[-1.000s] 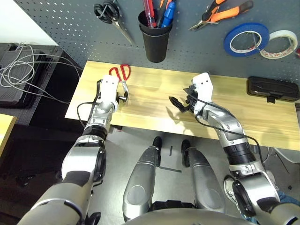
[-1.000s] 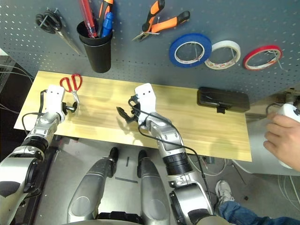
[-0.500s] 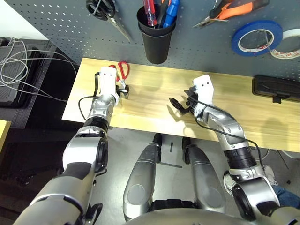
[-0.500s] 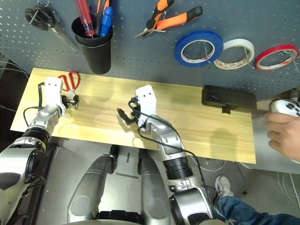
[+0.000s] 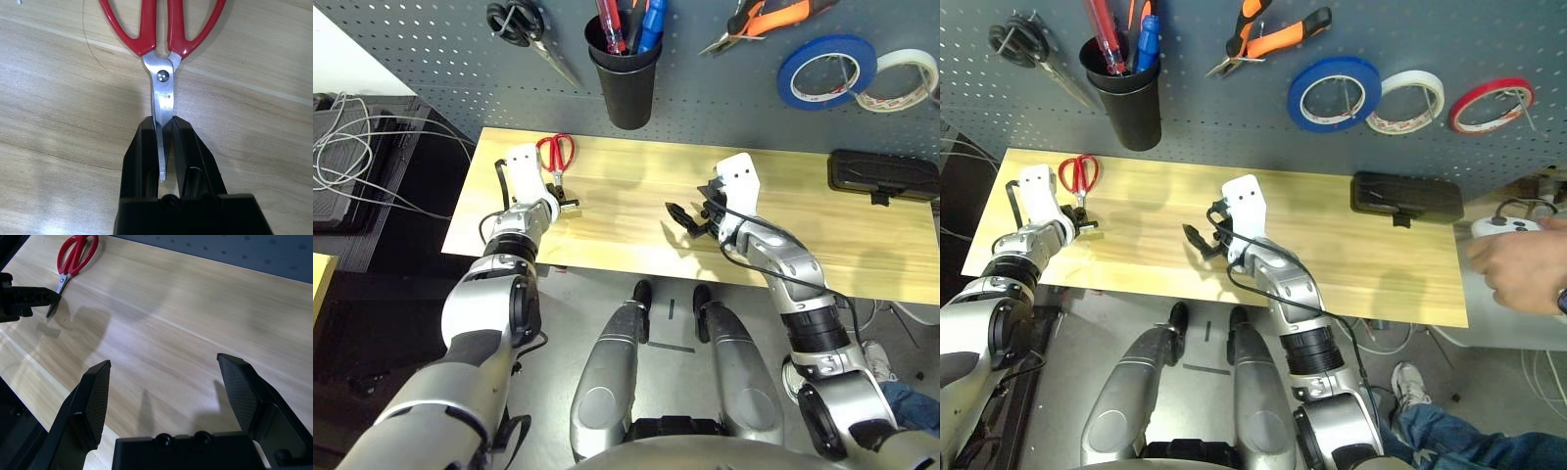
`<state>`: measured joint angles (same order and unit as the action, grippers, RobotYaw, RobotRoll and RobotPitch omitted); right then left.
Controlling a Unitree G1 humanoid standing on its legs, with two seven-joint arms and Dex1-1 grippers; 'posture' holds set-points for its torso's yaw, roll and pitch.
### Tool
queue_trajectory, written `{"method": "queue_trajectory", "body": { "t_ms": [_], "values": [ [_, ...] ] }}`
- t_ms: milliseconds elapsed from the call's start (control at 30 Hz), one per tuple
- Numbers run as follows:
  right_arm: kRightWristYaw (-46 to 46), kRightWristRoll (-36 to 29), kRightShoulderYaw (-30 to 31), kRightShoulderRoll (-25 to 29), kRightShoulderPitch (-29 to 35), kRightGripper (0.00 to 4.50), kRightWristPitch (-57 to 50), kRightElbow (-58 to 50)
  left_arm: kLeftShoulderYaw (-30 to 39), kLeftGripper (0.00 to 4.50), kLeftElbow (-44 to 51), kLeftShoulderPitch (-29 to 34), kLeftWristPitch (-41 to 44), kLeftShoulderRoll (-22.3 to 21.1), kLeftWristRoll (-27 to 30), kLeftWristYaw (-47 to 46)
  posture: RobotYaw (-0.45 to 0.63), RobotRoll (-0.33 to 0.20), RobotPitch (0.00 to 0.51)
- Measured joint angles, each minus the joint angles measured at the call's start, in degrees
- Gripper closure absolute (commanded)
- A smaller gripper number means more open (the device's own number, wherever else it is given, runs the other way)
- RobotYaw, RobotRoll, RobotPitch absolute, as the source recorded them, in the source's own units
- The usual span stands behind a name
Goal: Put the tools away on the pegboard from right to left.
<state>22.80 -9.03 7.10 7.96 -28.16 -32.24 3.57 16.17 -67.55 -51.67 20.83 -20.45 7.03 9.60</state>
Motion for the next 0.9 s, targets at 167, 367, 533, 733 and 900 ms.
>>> {"method": "queue_trajectory", "body": {
  "t_ms": [167,367,533,733,900],
  "values": [
    [0.0,0.0,0.0,0.0,-0.7,0.00,0.2,0.3,0.3,4.19,4.4,3.3,-0.7,0.5,0.4,1.2,-0.03,0.000,0.479],
    [0.6,-0.1,-0.1,0.0,-0.9,0.00,0.6,0.3,0.2,4.19,21.3,15.1,-2.4,3.6,1.2,-0.6,-0.01,0.000,0.466],
    [2.9,-1.2,0.1,-0.3,-1.8,0.00,1.5,0.2,-1.7,4.19,45.2,31.1,1.8,7.6,1.4,-3.4,0.01,0.000,0.459],
    [5.8,-1.6,1.0,-0.5,-2.3,0.00,3.1,0.2,-3.6,4.19,61.1,40.6,6.0,8.4,0.6,-5.9,0.05,0.000,0.453],
    [9.1,-1.7,2.6,-0.5,-3.3,0.00,4.6,0.6,-3.8,4.19,71.3,44.4,6.0,8.4,-0.4,-7.2,0.06,0.000,0.447]
  ]
}}
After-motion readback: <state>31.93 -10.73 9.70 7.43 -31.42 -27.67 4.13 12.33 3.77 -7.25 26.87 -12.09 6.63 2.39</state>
